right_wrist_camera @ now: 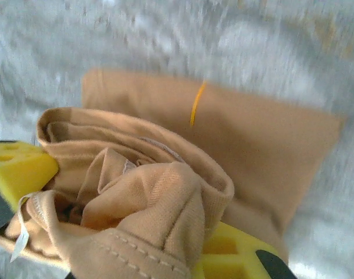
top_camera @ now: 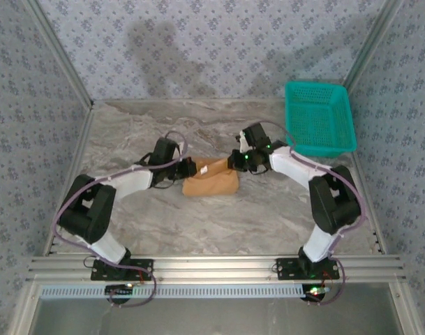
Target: Fold the inside-out t-shirt
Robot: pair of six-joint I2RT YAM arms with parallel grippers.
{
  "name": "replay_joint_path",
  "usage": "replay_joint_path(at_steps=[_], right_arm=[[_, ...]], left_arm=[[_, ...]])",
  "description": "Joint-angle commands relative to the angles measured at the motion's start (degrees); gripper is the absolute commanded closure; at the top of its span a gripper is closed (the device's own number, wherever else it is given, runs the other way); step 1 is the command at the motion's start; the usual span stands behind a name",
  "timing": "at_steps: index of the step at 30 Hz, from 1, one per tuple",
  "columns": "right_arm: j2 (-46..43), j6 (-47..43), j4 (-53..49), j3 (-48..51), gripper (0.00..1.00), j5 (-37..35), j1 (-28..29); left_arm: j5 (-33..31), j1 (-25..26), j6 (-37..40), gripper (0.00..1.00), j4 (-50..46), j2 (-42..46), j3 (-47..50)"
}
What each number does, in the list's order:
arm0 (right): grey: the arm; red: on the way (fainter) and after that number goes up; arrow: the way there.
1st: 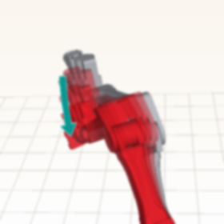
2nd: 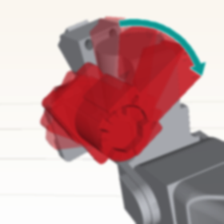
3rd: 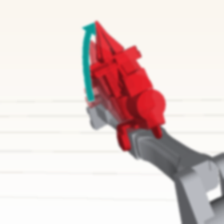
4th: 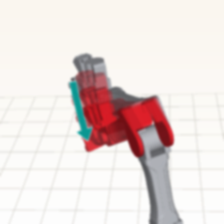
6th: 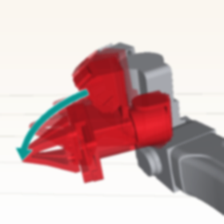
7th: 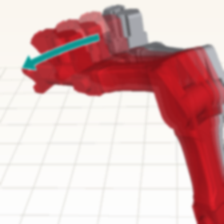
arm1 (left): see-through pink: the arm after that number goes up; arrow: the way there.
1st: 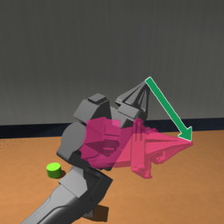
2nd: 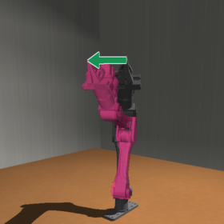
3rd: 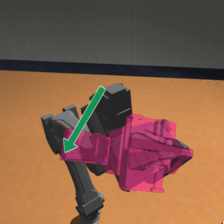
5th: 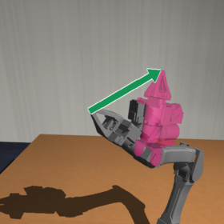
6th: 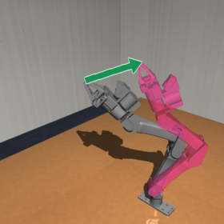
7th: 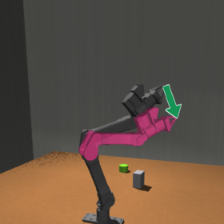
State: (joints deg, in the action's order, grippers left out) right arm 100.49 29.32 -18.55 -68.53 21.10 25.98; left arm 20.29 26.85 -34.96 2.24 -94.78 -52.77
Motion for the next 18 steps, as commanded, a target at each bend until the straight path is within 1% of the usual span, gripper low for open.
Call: replay_joint_path(at_steps=[1, 2, 3, 4, 5, 6, 7, 8, 9, 10, 11, 12, 16, 18], right_arm=[[7.9, -0.8, 0.0, -4.2, 1.00, -1.3, -2.6], [10.2, -0.7, -0.2, -5.2, 1.00, -1.2, -3.3], [12.0, -0.8, -0.4, -6.0, 1.00, -0.8, -3.7], [13.7, -0.8, -0.8, -7.0, 1.00, -0.7, -4.0], [15.1, -1.0, -1.6, -8.2, 0.94, 0.1, -4.2], [15.9, -1.2, -2.6, -9.4, 0.86, 0.7, -4.2], [16.1, -1.6, -4.5, -10.6, 0.72, 1.0, -4.1], [15.5, -2.5, -6.2, -11.6, 0.55, 0.7, -4.0], [14.1, -3.4, -7.5, -12.2, 0.41, -0.2, -3.8], [12.0, -4.6, -9.0, -12.3, 0.28, -2.1, -3.4], [9.4, -5.9, -10.7, -12.5, 0.05, -4.3, -3.3], [6.9, -7.0, -12.1, -12.5, 0.00, -6.4, -3.2], [-4.7, -11.2, -17.5, -10.9, 0.00, -17.8, -4.3], [-10.3, -12.4, -17.5, -8.8, 0.00, -24.2, -5.1]], left_arm=[[-2.6, -1.1, 5.2, 0.94, -5.5, -7.0, -8.0], [-2.9, -1.2, 6.2, 0.91, -7.1, -9.5, -10.2], [-3.4, -1.4, 6.8, 0.84, -8.5, -11.6, -11.9], [-4.1, -1.6, 7.5, 0.74, -10.0, -13.6, -13.5], [-5.7, -1.7, 8.2, 0.64, -11.3, -14.8, -14.5], [-7.6, -1.7, 8.8, 0.58, -11.8, -15.2, -14.8], [-9.4, -1.7, 9.7, 0.53, -12.2, -14.7, -14.6], [-11.2, -1.7, 10.6, 0.42, -12.6, -13.8, -14.4], [-12.2, -1.7, 11.5, 0.15, -13.2, -12.5, -14.4], [-13.2, -1.7, 13.0, 0.01, -14.4, -10.9, -14.8], [-14.7, -1.7, 14.2, 0.00, -15.6, -9.0, -15.1], [-15.8, -1.7, 15.4, 0.00, -15.9, -6.9, -14.9], [-23.9, -1.8, 18.8, 0.00, -14.8, 4.6, -11.2], [-27.1, -1.8, 23.3, 0.00, -12.6, 9.8, -8.8]])
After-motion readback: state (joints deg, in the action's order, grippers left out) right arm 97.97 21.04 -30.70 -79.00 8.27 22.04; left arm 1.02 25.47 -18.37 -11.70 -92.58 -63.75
